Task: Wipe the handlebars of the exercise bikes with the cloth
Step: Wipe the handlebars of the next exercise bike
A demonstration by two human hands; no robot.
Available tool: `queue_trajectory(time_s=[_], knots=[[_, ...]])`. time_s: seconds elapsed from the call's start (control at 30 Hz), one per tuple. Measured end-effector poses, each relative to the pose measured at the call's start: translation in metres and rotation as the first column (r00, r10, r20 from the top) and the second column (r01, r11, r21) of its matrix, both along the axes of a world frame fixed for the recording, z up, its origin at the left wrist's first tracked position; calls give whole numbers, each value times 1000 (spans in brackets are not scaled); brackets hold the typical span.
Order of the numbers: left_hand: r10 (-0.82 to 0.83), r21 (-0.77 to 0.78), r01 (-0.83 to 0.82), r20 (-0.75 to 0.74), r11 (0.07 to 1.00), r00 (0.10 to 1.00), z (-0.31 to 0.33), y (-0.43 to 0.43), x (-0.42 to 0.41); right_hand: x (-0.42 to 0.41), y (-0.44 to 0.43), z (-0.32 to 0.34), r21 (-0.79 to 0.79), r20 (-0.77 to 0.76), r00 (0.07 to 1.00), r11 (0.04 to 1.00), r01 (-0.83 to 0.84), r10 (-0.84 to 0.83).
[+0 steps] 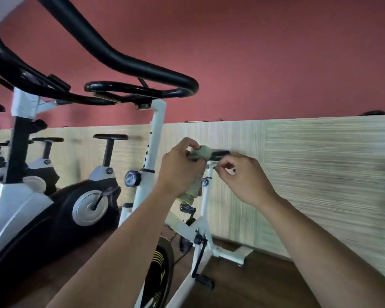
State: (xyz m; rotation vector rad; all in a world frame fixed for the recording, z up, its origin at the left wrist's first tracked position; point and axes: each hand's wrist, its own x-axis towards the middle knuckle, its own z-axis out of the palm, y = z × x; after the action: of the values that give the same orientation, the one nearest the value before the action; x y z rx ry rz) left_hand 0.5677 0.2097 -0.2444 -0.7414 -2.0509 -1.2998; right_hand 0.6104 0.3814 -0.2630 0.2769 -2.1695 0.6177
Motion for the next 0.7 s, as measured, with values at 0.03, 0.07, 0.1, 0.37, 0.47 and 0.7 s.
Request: queue_trajectory(time_s=[0.03, 0.07, 0.1, 0.37, 0.47, 0.7], knots=[[-12, -69, 12, 11, 998, 1000, -7, 13, -6, -2, 12, -10, 3, 64, 997, 999, 37, -37], [-19, -145, 22, 16, 989, 1000, -16, 27, -12, -4, 25, -20, 17, 128, 989, 997, 76, -77], [-27, -226, 31, 22, 974, 999, -25, 40, -19, -7, 38, -29, 40, 191, 975, 993, 112, -117], [-93, -496, 153, 143, 855, 985, -76, 149, -53, -13, 139, -83, 52, 530, 793, 945, 324, -301], [-123, -543, 229, 224, 808, 967, -74, 182, -57, -2, 165, -81, 26, 603, 733, 925, 378, -316], [-187, -524, 391, 400, 757, 897, -39, 237, -40, 35, 205, -35, 33, 736, 574, 867, 497, -358]])
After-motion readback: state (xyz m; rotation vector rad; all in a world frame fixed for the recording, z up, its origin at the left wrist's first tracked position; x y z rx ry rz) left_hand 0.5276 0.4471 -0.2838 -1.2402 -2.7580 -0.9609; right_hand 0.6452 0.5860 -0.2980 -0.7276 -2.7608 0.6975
